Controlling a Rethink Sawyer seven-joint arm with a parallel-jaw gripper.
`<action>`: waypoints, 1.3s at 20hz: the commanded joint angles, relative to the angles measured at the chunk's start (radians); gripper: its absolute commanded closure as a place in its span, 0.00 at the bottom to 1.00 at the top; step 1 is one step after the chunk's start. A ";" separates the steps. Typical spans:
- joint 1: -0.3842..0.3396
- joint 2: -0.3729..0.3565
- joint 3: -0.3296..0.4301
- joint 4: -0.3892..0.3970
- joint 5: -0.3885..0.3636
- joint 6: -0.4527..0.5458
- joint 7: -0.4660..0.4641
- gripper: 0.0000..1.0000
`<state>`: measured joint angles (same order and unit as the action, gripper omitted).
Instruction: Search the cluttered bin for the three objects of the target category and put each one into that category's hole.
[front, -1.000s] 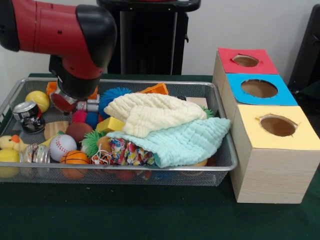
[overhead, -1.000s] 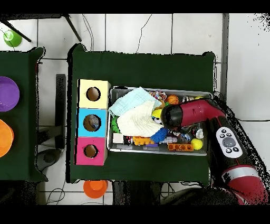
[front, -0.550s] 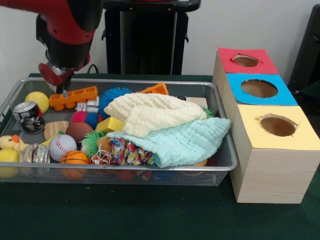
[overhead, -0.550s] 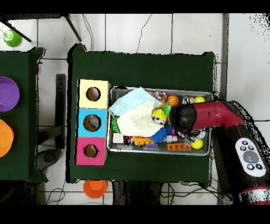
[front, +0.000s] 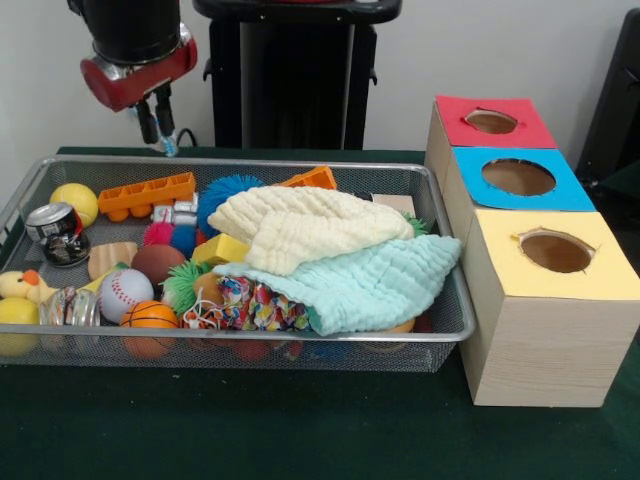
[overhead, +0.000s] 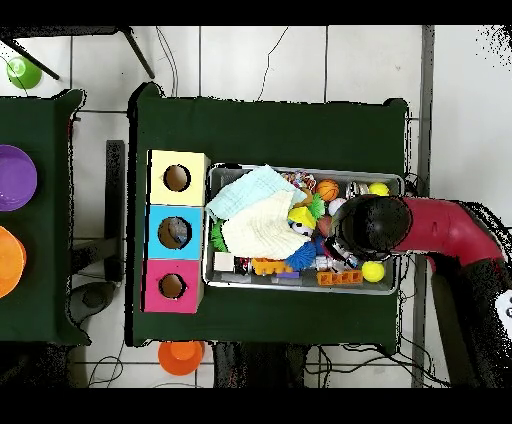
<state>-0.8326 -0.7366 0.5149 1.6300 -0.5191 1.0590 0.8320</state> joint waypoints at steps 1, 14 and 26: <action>-0.084 -0.051 0.173 0.176 0.164 -0.138 -0.044 1.00; -0.116 -0.128 0.282 0.307 0.317 -0.329 0.103 1.00; 0.055 -0.184 0.219 0.375 0.405 -0.506 0.284 1.00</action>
<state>-0.8509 -0.8866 0.7207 1.9025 -0.1716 0.6371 0.8342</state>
